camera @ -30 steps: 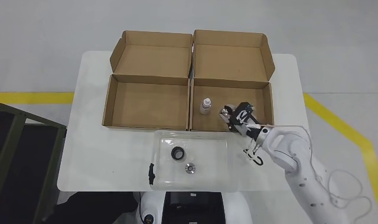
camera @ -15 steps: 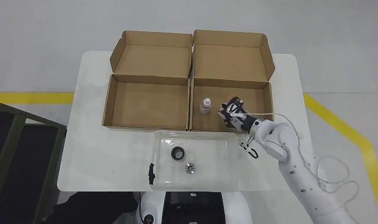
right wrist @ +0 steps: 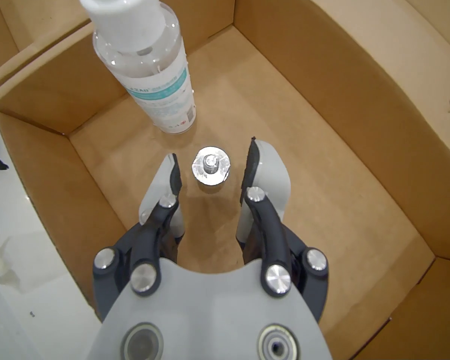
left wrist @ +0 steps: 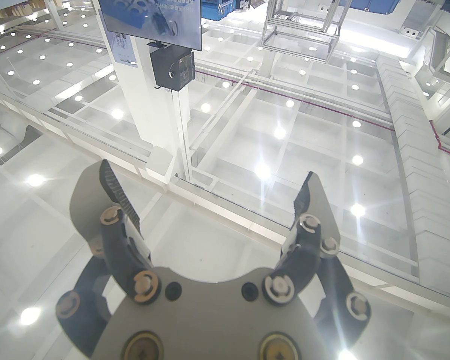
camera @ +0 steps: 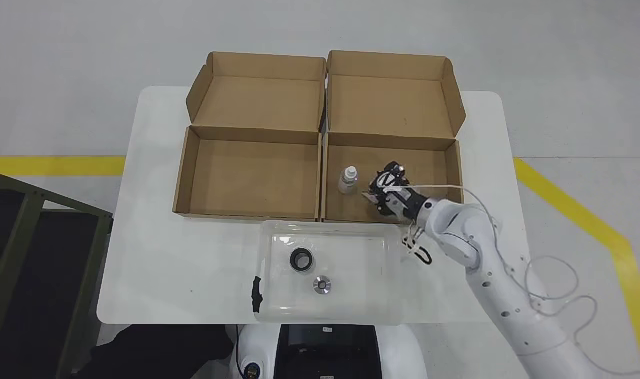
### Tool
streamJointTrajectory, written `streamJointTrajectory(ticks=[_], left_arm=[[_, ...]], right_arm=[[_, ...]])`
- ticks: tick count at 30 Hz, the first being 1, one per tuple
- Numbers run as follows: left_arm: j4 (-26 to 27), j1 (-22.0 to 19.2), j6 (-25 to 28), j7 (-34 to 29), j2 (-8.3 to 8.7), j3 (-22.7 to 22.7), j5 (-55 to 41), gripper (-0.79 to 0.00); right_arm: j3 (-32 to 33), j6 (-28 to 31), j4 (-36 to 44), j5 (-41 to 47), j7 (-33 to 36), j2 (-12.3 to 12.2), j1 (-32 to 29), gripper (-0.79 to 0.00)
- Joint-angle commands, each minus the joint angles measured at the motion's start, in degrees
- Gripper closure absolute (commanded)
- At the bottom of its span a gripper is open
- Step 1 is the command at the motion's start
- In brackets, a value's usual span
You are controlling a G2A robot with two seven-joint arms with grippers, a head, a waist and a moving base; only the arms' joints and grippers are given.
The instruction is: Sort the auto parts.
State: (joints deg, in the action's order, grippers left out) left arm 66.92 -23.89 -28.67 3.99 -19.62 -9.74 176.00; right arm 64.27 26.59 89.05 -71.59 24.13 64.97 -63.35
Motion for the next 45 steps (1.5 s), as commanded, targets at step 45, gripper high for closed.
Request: streamJointTrajectory(ticks=[45], left_arm=[[0.0, 0.0, 0.0, 0.0, 0.00, 0.0, 0.0, -0.785]], right_arm=[[2.7, 11.8, 35.9, -4.7, 0.1, -3.0, -22.1, -0.613]])
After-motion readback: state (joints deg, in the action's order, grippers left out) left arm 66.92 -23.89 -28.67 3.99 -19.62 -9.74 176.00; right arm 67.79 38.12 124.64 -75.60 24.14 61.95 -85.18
